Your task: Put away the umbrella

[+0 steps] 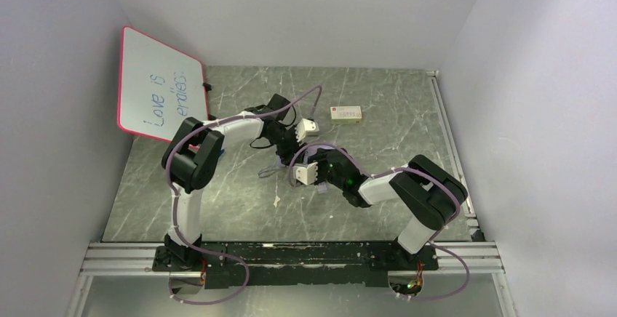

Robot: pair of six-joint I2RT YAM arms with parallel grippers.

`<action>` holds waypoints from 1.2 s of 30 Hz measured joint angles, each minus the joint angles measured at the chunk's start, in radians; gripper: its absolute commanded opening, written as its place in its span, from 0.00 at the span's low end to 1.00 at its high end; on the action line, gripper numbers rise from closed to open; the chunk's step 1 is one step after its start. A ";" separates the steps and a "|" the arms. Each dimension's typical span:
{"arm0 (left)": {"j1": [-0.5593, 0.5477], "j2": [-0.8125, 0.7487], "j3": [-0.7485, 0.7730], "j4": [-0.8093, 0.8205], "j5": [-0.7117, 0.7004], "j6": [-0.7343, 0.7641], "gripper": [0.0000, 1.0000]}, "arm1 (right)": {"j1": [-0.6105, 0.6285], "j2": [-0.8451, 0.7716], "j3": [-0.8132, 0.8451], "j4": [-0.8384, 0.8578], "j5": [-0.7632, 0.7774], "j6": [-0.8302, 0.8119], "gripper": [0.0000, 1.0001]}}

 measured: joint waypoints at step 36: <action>-0.014 -0.022 -0.024 0.037 -0.082 -0.071 0.05 | 0.040 -0.808 -0.109 -0.273 0.101 1.052 0.61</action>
